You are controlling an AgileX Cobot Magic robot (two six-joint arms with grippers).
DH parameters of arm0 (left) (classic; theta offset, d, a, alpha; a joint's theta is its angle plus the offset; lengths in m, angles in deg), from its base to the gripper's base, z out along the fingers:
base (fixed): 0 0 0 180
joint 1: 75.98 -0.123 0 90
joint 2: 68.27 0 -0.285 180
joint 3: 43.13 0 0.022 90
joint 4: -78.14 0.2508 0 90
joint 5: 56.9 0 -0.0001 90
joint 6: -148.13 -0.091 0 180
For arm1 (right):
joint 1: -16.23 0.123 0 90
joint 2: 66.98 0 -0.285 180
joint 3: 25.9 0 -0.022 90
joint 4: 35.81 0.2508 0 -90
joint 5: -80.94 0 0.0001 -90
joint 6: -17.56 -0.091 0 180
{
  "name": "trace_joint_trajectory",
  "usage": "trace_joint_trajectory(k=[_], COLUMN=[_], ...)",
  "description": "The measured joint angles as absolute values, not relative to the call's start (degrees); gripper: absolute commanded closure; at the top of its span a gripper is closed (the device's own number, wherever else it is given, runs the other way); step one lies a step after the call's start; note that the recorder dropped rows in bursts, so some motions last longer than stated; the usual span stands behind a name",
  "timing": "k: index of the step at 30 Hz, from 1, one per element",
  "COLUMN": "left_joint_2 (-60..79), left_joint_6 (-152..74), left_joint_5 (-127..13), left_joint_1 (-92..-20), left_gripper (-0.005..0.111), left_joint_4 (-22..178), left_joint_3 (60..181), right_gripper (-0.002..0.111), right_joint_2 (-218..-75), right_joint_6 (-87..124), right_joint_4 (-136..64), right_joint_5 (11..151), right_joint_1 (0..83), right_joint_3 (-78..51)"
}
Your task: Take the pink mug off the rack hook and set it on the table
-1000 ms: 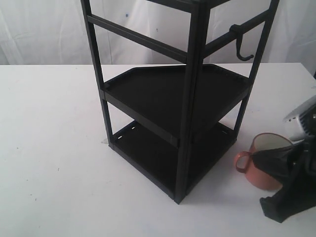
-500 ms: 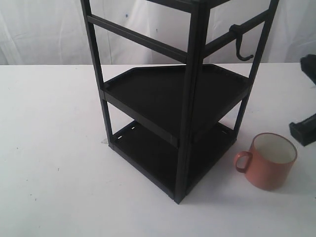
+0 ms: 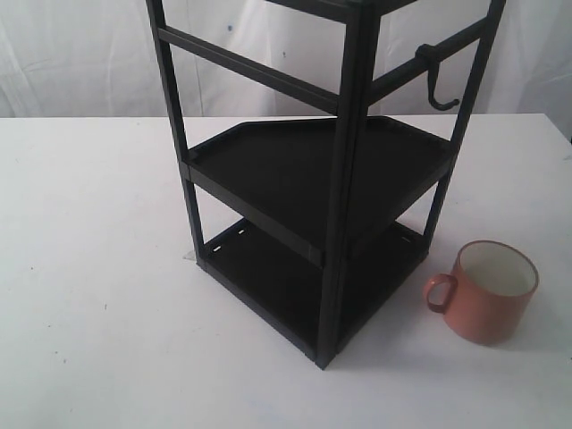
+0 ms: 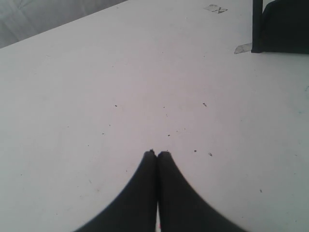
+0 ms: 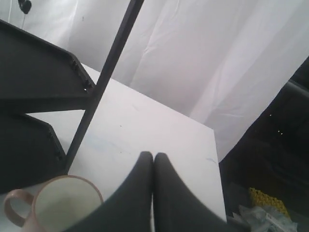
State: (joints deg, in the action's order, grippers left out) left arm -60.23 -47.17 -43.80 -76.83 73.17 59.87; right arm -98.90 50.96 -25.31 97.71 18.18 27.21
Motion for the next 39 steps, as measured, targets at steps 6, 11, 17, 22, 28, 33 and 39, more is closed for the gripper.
trace_joint_trajectory(k=[6,11,17,22,28,33,39], left_joint_2=[-60.2,-60.2,-60.2,-60.2,-60.2,-60.2,-60.2], left_joint_6=[-47.2,-47.2,-47.2,-47.2,-47.2,-47.2,-47.2], left_joint_5=[-43.8,-43.8,-43.8,-43.8,-43.8,-43.8,-43.8], left_joint_1=[-76.8,-76.8,-76.8,-76.8,-76.8,-76.8,-76.8], left_gripper=[0.107,0.107,0.107,0.107,0.107,0.107,0.107], left_joint_4=[73.2,73.2,73.2,73.2,73.2,73.2,73.2], left_joint_3=[59.9,59.9,59.9,59.9,59.9,59.9,59.9], right_gripper=[0.108,0.108,0.108,0.108,0.108,0.108,0.108], right_joint_2=[-95.3,-81.3,-76.4,-75.1,-75.1,-75.1,-75.1], right_joint_6=[51.0,50.7,49.6,25.6,17.2,17.0,20.8], right_joint_4=[-22.7,-22.7,-20.0,-37.5,-42.4,-36.2,-38.4], right_joint_5=[97.2,89.3,80.9,81.4,98.6,99.4,99.4], right_joint_1=[18.1,18.1,18.1,15.5,12.1,12.6,13.3], right_joint_3=[27.8,34.2,45.1,50.9,51.0,51.2,51.2])
